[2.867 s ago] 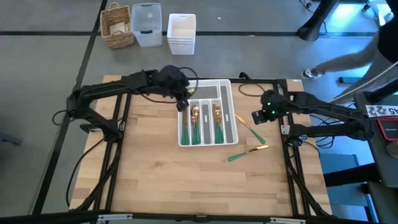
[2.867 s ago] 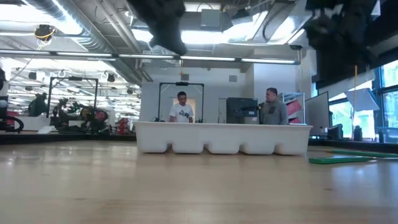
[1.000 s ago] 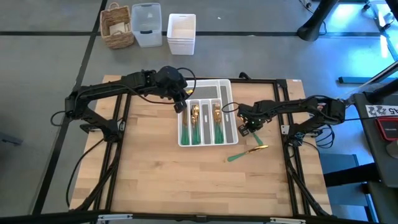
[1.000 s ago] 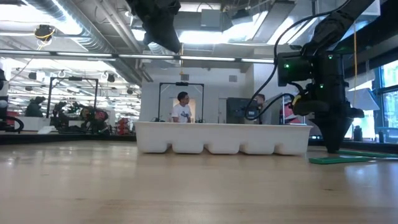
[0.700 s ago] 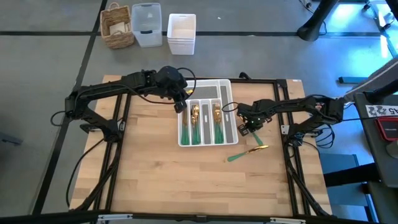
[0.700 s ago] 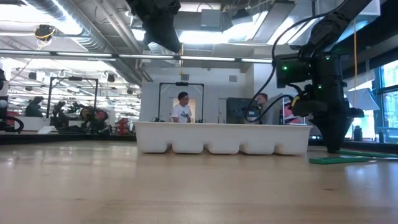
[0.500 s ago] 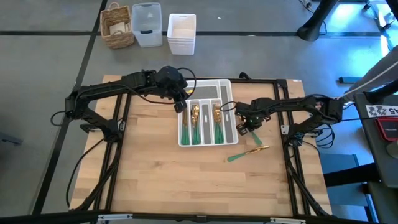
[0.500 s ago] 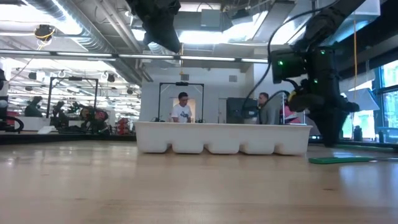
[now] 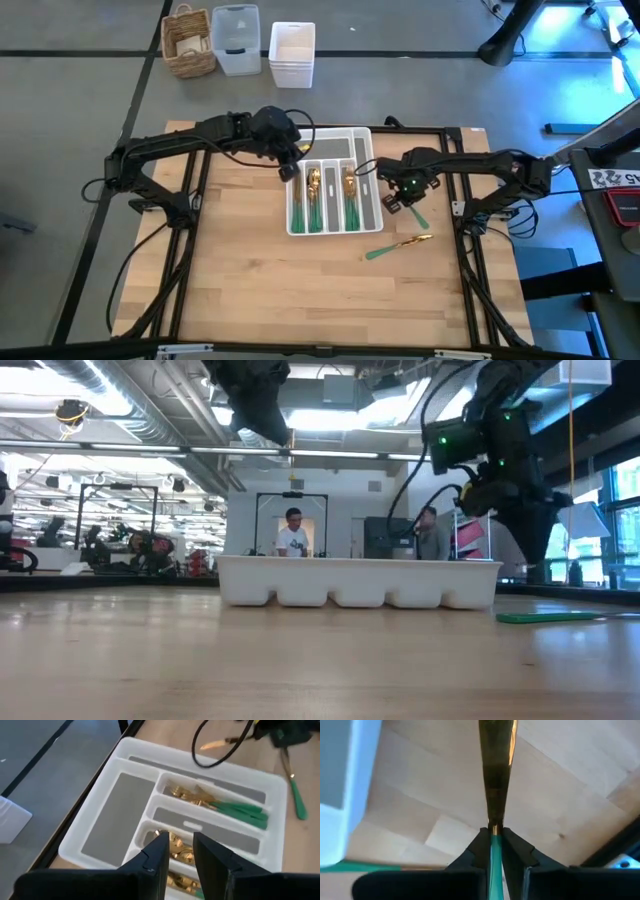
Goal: Sort silverware
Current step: Put the top knife into the silverware organizer, then put the knife into the silverware organizer
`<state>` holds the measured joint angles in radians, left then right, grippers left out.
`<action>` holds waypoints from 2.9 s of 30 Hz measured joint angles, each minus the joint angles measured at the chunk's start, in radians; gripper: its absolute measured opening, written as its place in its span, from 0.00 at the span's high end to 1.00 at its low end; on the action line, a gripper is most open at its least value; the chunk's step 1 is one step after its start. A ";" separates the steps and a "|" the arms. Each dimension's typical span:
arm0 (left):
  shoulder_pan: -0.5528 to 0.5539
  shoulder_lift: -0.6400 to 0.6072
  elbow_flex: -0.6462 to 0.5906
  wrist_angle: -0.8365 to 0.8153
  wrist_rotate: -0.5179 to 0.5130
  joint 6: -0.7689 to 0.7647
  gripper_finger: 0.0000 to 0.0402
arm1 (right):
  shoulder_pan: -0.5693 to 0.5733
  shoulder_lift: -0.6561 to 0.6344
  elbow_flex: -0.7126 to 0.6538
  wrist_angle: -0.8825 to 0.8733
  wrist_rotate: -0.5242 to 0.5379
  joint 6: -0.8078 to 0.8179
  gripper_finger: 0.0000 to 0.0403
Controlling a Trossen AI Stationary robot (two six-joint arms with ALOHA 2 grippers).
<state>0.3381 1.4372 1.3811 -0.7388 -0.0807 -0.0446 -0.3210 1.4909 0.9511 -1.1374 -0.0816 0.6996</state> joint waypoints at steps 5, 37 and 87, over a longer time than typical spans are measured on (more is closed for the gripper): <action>0.025 0.000 0.000 -0.080 0.000 0.019 0.80 | 0.000 -0.001 0.101 -0.096 -0.016 0.006 0.92; 0.183 -0.008 0.000 -0.195 0.000 0.019 0.80 | 0.127 0.380 0.260 1.228 -0.107 0.455 0.92; 0.189 -0.015 0.000 -0.198 0.048 -0.048 0.80 | 0.167 0.364 0.260 1.244 -0.017 0.360 0.75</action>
<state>0.5271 1.4220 1.3815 -0.9363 -0.0326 -0.0930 -0.1536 1.8544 1.2110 0.1066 -0.0985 1.0592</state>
